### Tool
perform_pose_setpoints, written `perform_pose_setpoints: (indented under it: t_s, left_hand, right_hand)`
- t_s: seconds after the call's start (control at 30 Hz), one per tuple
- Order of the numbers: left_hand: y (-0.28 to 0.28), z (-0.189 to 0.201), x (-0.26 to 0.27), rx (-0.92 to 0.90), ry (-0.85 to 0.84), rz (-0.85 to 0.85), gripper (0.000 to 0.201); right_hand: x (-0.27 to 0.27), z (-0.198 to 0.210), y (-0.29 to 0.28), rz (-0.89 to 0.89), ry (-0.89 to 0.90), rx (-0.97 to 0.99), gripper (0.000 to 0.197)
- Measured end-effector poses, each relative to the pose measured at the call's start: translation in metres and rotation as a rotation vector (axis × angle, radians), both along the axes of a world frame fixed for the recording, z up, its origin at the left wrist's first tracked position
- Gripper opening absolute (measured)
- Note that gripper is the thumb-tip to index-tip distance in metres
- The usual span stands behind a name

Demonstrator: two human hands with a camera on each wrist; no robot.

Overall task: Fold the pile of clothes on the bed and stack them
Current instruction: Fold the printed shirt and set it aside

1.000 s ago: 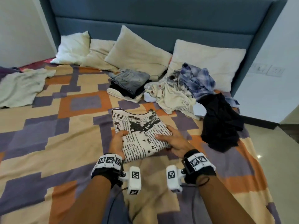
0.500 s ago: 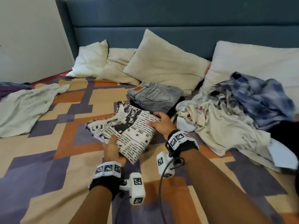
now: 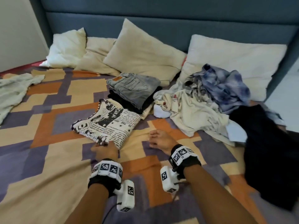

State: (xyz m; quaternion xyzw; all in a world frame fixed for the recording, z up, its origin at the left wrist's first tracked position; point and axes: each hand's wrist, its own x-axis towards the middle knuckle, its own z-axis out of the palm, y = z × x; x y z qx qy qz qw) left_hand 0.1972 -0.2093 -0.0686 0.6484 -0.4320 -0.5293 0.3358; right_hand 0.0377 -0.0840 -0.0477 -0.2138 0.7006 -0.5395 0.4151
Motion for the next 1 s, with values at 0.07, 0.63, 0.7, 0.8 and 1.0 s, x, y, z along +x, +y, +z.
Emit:
perform_pose_setpoints:
  t_s: [0.07,0.63,0.7,0.8,1.0]
  left_hand:
    - [0.03,0.022,-0.011,-0.105,-0.247,-0.063,0.06]
    - [0.158,-0.029,-0.204,-0.53,-0.397,-1.022,0.12]
    - [0.151,-0.035,-0.201,-0.512,-0.374,-1.029,0.129]
    - [0.142,-0.045,-0.202,-0.477,-0.333,-1.027,0.122]
    - [0.142,-0.036,-0.187,-0.4,-0.209,-1.156,0.107]
  right_hand:
    - [-0.008,0.015,0.031,0.05,0.118,0.075,0.01]
    - [-0.187,0.009,0.146,-0.247,1.071,0.437,0.071]
    - [-0.186,0.007,0.141,-0.279,1.088,0.507,0.069]
    - [-0.19,0.006,0.129,-0.444,1.129,0.538,0.032]
    - [-0.142,0.029,0.152,-0.431,1.222,0.179,0.018]
